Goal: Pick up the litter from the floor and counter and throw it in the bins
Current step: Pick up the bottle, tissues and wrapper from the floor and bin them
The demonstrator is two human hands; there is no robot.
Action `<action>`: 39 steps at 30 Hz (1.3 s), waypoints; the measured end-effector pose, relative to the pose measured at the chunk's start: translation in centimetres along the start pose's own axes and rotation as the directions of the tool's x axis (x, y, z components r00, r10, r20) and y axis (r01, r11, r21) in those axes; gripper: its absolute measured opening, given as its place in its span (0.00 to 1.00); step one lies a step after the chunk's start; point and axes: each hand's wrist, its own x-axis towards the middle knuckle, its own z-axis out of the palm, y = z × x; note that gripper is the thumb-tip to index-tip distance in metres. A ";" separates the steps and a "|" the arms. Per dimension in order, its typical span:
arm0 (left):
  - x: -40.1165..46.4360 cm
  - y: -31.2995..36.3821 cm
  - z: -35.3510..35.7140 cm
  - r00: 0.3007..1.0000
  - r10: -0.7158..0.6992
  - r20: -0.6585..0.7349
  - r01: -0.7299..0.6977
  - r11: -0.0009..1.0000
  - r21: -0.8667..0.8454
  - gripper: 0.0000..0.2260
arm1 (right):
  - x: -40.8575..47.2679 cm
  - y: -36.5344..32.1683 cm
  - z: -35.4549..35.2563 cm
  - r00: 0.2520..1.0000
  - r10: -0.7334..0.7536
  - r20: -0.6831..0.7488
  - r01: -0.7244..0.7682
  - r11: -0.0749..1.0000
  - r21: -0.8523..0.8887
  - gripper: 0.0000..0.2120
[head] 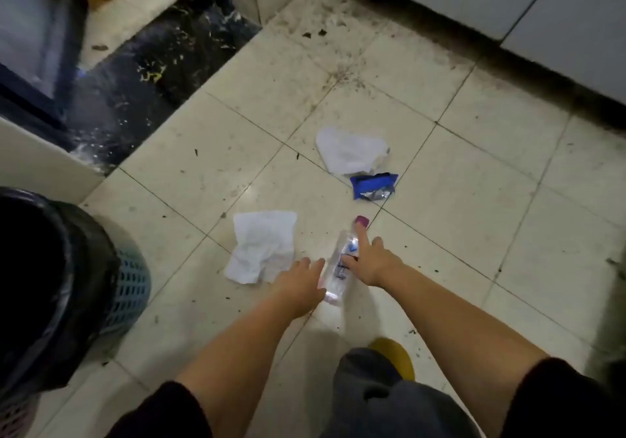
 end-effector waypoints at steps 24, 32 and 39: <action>4.2 -4.6 4.7 0.954 -0.136 -0.267 0.066 0.965 -0.256 0.16 | 5.7 -3.4 -0.3 0.960 -0.237 -0.150 0.240 0.971 0.002 0.47; -7.8 -15.3 -11.7 0.659 -0.237 -0.714 0.081 0.966 -0.246 0.08 | -1.5 -23.0 -6.8 0.707 -0.616 -0.348 0.648 0.761 -0.031 0.46; -19.6 -28.2 -15.1 0.354 -0.512 -0.782 0.305 0.854 -0.421 0.10 | -9.3 -33.4 -4.2 0.488 -0.810 -0.326 0.835 0.542 -0.099 0.45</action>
